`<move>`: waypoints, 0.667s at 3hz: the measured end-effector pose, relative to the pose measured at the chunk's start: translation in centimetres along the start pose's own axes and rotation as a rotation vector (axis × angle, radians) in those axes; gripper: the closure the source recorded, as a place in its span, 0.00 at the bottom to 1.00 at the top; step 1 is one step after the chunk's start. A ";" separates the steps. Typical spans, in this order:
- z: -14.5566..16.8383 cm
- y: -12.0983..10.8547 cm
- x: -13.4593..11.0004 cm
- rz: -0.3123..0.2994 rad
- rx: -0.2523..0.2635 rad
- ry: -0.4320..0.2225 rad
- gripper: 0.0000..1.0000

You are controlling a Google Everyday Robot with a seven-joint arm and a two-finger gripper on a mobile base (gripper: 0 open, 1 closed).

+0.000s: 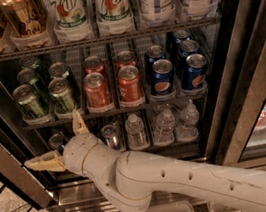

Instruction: Pick green can from middle shelf of fridge

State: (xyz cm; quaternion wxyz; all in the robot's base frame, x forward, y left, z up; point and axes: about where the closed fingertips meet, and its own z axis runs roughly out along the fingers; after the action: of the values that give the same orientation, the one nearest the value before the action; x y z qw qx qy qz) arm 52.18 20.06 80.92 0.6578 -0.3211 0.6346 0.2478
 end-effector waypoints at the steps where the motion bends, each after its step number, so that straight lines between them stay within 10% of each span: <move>1: 0.9 -0.6 -0.4 -0.055 0.046 0.036 0.00; 2: 0.9 -0.6 -0.4 -0.055 0.046 0.036 0.00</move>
Offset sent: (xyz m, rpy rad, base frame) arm 0.0089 0.0032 0.0038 -0.0507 -0.0176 -0.0390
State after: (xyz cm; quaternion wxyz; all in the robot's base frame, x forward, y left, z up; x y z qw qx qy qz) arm 53.25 20.36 81.37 0.6601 -0.3276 0.6427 0.2093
